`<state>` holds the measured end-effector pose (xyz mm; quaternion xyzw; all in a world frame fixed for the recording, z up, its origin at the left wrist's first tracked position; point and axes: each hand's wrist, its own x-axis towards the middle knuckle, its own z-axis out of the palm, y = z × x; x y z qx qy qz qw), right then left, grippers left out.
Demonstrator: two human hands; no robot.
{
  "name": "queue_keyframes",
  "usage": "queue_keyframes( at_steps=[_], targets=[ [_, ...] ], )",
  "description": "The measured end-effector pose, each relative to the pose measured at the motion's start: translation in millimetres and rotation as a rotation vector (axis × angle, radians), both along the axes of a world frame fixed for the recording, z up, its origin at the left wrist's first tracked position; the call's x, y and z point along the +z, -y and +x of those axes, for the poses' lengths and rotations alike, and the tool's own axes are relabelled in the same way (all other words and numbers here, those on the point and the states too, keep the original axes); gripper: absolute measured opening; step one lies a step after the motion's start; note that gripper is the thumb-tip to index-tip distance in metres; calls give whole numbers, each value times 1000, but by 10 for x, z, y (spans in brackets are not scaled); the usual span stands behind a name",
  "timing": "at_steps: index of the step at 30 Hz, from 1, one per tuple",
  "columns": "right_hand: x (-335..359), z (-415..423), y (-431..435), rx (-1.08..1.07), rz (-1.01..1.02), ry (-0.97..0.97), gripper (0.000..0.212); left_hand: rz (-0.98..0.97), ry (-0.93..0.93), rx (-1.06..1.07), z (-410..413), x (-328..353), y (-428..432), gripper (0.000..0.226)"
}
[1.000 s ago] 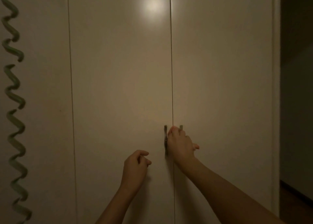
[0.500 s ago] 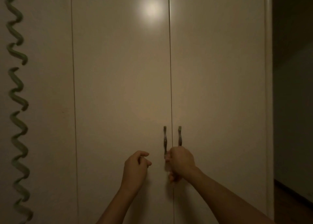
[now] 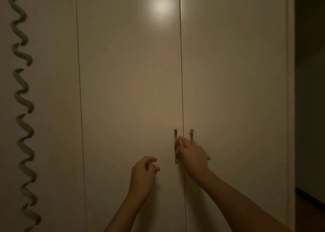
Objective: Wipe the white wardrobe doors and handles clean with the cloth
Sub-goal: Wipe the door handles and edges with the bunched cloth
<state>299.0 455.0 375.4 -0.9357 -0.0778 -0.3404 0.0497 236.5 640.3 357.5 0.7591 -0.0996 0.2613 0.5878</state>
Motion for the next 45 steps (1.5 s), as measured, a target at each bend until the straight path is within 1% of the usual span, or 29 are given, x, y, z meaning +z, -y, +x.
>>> queue_keyframes(
  at_steps=[3,7,9,11,13,14,16,18,19,21,23,24,25,26,28,29,31,33,34,35,36,37,38,39,41,42,43,44,45],
  targets=[
    [-153,-120,56,-13,-188,-114,43,12,0,9,0,-19,-10,31],
    [-91,-239,82,-58,-199,-238,42,23,2,0,-33,-14,31,31],
    [-20,-280,63,-77,-226,-255,40,29,9,-1,-57,2,46,31],
    [5,-377,11,-71,-225,-184,47,32,14,-7,-72,24,56,30],
    [32,-453,-75,-11,-184,-63,57,34,21,-10,-79,55,64,31],
    [66,-473,-133,33,-170,7,59,35,25,-12,-80,68,69,31],
    [220,-465,-282,135,-143,124,56,29,34,-15,-90,106,62,32],
    [413,-398,-439,183,-147,173,50,17,44,-10,-101,134,35,32],
    [489,-338,-511,180,-139,181,44,13,48,-6,-96,143,9,32],
    [583,-191,-613,156,-51,173,31,11,53,3,-86,145,-50,33],
    [577,-36,-649,117,5,178,27,2,45,12,-64,133,-109,34],
    [555,4,-667,79,-3,180,27,-4,41,15,-52,127,-140,34],
    [514,25,-688,32,9,159,26,-6,38,20,-37,121,-166,34],
    [453,34,-718,-24,-23,139,27,-6,39,24,-29,112,-183,34],
    [356,-24,-802,-143,-128,89,36,-2,34,30,3,78,-201,33],
    [310,-63,-833,-190,-141,71,39,2,29,30,10,67,-198,33],
    [211,-38,-849,-284,-237,-3,42,13,23,25,4,33,-172,33],
    [129,-71,-886,-305,-376,-79,43,25,19,20,-13,-5,-147,32],
    [63,-91,-895,-310,-433,-110,46,30,15,18,-23,-21,-139,31],
    [6,-102,-887,-313,-537,-166,51,32,11,18,-29,-32,-135,31],
    [-28,-148,-872,-306,-545,-241,53,31,9,17,-33,-39,-135,31],
    [-39,-147,-858,-322,-544,-282,49,29,8,18,-38,-45,-138,31],
    [-34,-162,-851,-319,-458,-321,42,25,9,17,-56,-34,-145,31],
    [-19,-157,-822,-305,-442,-316,41,21,10,18,-75,-21,-157,31],
    [25,-178,-791,-223,-224,-339,48,14,7,22,-100,2,-179,31],
    [64,-225,-786,-153,-108,-353,43,14,7,22,-111,10,-180,31],
    [127,-270,-789,-91,-19,-329,32,14,8,23,-111,13,-186,30],
    [187,-311,-775,-45,49,-271,23,10,11,20,-109,18,-183,31],
    [260,-346,-755,2,94,-194,19,3,15,17,-95,21,-178,31]
  ],
)
